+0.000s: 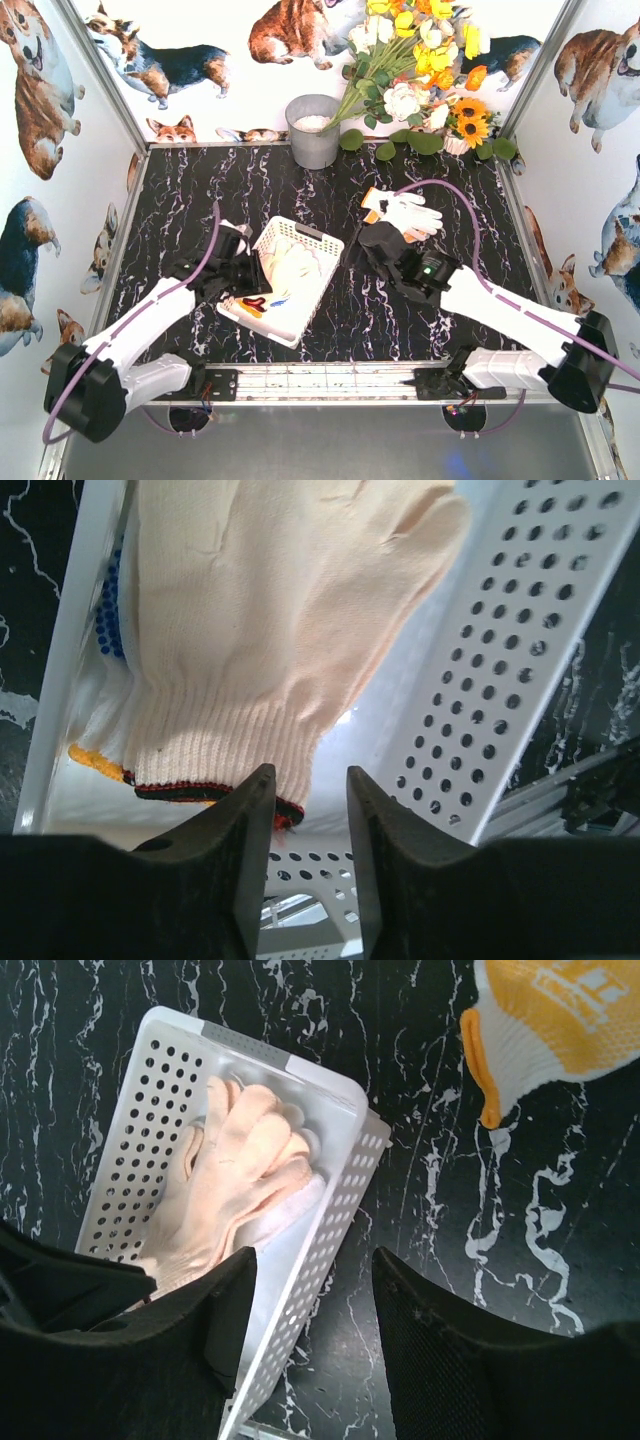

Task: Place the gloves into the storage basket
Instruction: Adjust the glove in the bin.

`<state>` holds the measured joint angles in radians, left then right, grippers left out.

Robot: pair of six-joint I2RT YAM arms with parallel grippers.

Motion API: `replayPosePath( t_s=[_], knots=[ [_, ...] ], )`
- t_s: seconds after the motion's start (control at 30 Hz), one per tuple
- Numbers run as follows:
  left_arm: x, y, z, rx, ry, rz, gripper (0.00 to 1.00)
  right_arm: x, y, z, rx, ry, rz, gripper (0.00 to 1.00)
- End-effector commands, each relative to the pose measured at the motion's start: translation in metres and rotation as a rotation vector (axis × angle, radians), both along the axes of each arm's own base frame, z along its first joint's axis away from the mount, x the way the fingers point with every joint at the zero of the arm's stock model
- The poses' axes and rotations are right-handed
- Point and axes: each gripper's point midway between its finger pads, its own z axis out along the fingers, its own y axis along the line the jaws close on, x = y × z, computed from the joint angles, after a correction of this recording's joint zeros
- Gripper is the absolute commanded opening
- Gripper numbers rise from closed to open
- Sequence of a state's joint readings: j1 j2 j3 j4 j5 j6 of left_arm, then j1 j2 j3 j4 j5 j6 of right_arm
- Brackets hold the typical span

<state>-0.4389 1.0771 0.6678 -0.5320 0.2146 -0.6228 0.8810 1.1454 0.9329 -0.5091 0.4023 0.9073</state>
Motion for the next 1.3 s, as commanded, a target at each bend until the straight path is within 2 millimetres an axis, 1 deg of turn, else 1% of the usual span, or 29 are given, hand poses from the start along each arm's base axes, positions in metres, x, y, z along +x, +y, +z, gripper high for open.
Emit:
replayPosePath(
  t_s=[0.0,0.07,0.13,0.23,0.33,0.4,0.43,0.47,0.53,0.63,0.67,0.73,0.77,0.8,0.83,0.97,1.1,1.2,1.27],
  knots=[
    [0.001,0.003,-0.021,0.044,0.042,0.063,0.24,-0.006,-0.013,0.006,0.028,-0.016,-0.025,0.51],
    [-0.001,-0.001,-0.030,0.042,0.061,0.059,0.18,-0.008,-0.019,0.005,0.021,-0.018,-0.036,0.51],
    [-0.003,-0.004,-0.037,0.049,0.074,0.054,0.15,-0.008,-0.024,0.004,0.011,-0.022,-0.047,0.51],
    [-0.008,-0.005,-0.046,0.080,0.098,0.047,0.14,-0.008,-0.034,0.002,-0.010,-0.024,-0.059,0.51],
    [-0.015,0.000,-0.056,0.138,0.120,0.046,0.14,-0.008,-0.044,0.002,-0.034,-0.018,-0.063,0.51],
    [-0.017,0.003,-0.058,0.155,0.120,0.050,0.16,-0.007,-0.053,0.001,-0.055,-0.014,-0.067,0.52],
    [-0.016,0.003,-0.056,0.153,0.109,0.052,0.17,-0.006,-0.057,0.002,-0.064,-0.013,-0.066,0.52],
    [-0.013,0.002,-0.050,0.143,0.085,0.052,0.19,-0.005,-0.061,0.002,-0.071,-0.011,-0.065,0.52],
    [-0.002,-0.003,-0.032,0.114,0.012,0.043,0.25,-0.001,-0.069,0.002,-0.092,-0.002,-0.058,0.53],
    [0.021,-0.007,0.008,0.095,-0.122,0.049,0.36,0.008,-0.077,-0.003,-0.142,0.024,-0.021,0.53],
    [0.028,-0.007,0.021,0.092,-0.163,0.053,0.42,0.013,-0.077,-0.005,-0.155,0.033,-0.004,0.53],
    [0.045,-0.009,0.056,0.079,-0.256,0.066,0.53,0.021,-0.077,-0.013,-0.178,0.063,0.032,0.54],
    [0.050,-0.008,0.067,0.084,-0.285,0.075,0.60,0.027,-0.077,-0.023,-0.196,0.095,0.042,0.54],
    [0.053,-0.005,0.075,0.094,-0.306,0.086,0.68,0.033,-0.077,-0.028,-0.206,0.115,0.037,0.54],
    [0.056,-0.004,0.083,0.101,-0.322,0.095,0.73,0.040,-0.078,-0.032,-0.210,0.124,0.034,0.55],
    [0.063,0.002,0.108,0.116,-0.388,0.110,0.84,0.062,-0.055,-0.039,-0.177,0.078,0.128,0.56],
    [0.065,0.014,0.126,0.143,-0.446,0.145,0.94,0.080,-0.039,-0.053,-0.206,0.102,0.194,0.57],
    [0.063,0.024,0.132,0.165,-0.470,0.169,0.99,0.091,-0.034,-0.069,-0.245,0.136,0.223,0.55],
    [0.061,0.029,0.133,0.173,-0.475,0.179,1.00,0.100,-0.032,-0.078,-0.263,0.132,0.218,0.55]
  ],
)
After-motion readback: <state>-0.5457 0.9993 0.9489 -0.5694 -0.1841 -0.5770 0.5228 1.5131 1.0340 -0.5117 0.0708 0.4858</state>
